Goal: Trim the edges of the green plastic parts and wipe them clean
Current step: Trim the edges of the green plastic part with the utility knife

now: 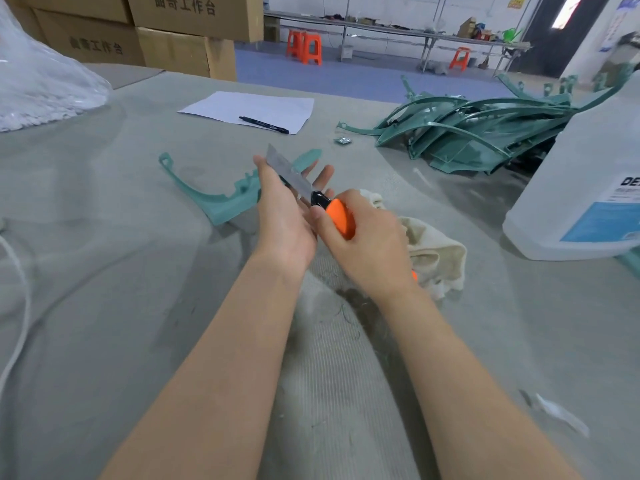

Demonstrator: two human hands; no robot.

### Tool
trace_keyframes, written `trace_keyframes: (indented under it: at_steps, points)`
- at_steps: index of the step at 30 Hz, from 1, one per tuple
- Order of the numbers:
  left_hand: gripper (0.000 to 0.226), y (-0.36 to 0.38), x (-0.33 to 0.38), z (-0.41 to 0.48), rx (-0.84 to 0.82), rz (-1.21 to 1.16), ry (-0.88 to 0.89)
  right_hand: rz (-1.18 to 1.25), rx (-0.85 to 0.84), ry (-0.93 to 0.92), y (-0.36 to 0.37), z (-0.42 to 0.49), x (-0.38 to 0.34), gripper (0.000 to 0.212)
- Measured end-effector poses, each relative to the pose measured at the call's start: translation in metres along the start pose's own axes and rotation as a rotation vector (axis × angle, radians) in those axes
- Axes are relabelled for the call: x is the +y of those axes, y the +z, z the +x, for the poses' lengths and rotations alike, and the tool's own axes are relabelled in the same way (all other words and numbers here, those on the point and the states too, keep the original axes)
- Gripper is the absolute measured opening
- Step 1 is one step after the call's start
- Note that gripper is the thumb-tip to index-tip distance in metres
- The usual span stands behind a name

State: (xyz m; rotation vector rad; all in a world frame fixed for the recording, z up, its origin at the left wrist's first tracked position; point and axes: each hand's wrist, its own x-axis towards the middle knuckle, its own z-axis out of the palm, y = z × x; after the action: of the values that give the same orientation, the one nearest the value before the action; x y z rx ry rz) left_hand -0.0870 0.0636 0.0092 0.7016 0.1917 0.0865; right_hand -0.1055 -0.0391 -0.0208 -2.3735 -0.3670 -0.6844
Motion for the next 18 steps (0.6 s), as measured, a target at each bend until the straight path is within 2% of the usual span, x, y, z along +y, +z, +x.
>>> trace_keyframes:
  at_steps: [6,10,14,18]
  points:
    - [0.04,0.003,0.0,-0.004,-0.045,-0.037,-0.009,0.016,0.075,0.005,0.0,0.0,0.001,0.029]
    - [0.027,0.004,0.002,-0.007,-0.076,-0.149,-0.033,0.056,0.16,0.091,-0.004,0.005,0.009,0.032]
    - [0.033,0.006,0.002,-0.011,-0.122,-0.128,-0.042,0.032,0.2,0.171,-0.008,0.008,0.018,0.036]
    - [0.037,0.007,0.002,-0.011,-0.117,-0.106,-0.035,0.119,0.235,0.156,-0.012,0.007,0.016,0.033]
